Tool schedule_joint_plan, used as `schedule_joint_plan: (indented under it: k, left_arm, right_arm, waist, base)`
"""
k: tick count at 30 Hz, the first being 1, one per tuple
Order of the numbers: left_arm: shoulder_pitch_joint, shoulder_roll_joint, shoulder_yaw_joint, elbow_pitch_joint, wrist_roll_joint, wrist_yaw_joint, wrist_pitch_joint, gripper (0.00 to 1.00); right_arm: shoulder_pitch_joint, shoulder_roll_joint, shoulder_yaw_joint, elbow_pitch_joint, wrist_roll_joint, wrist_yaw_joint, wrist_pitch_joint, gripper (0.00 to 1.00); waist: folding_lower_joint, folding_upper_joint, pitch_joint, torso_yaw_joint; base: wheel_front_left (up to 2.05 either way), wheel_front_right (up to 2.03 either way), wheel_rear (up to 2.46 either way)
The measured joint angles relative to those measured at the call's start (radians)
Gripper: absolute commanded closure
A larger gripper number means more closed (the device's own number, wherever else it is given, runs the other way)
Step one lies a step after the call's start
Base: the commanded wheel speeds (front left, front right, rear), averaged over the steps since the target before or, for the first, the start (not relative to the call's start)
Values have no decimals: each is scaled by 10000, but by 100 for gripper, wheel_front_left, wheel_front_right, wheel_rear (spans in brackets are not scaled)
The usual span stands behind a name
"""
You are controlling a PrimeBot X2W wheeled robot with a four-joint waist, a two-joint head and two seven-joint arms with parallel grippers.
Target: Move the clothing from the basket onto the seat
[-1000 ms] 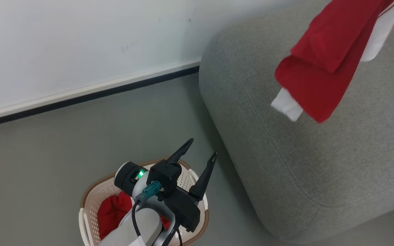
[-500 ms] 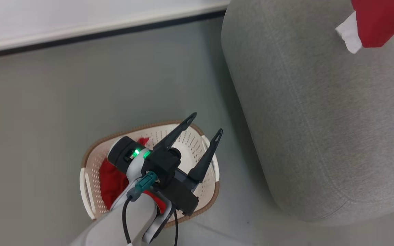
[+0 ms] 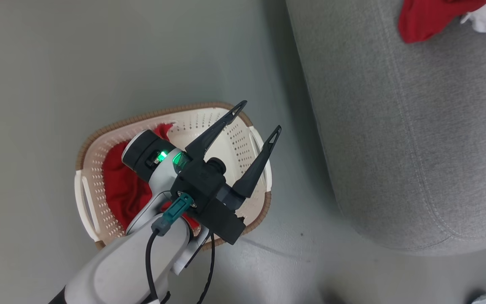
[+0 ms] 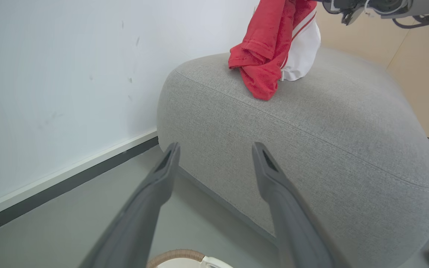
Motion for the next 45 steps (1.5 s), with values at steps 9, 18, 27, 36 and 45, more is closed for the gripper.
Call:
schedule_joint_plan:
  k: [9, 18, 27, 36, 45]
  left_arm:
    - [-143, 98, -117, 0, 255, 2, 88, 0]
    - [-117, 232, -96, 228, 337, 71, 84, 0]
    - [111, 123, 105, 654, 178, 71, -42, 0]
    - [545, -104, 558, 1097, -337, 73, -180, 0]
    - [1346, -81, 1429, 1601, -930, 165, -192, 0]
  right_arm:
    - [840, 500, 65, 1417, 86, -174, -660, 100]
    - [859, 656, 92, 2059, 82, -161, -1032, 0]
    - [1710, 882, 314, 2150, 33, 17, -1250, 0]
    - [2225, 1045, 581, 1726, -278, 104, -1264, 0]
    - [2986, 1802, 782, 1129, -274, 184, -1262, 0]
  waist:
    - [-2, 0, 781, -160]
    - [-3, -1, 528, -271]
    - [-4, -3, -194, -354]
    - [-5, -3, -1318, -372]
    - [-5, -4, -2582, -173]
  base:
    - [0, 0, 0]
    - [0, 0, 0]
    - [0, 0, 0]
    - [0, 0, 0]
    - [0, 0, 0]
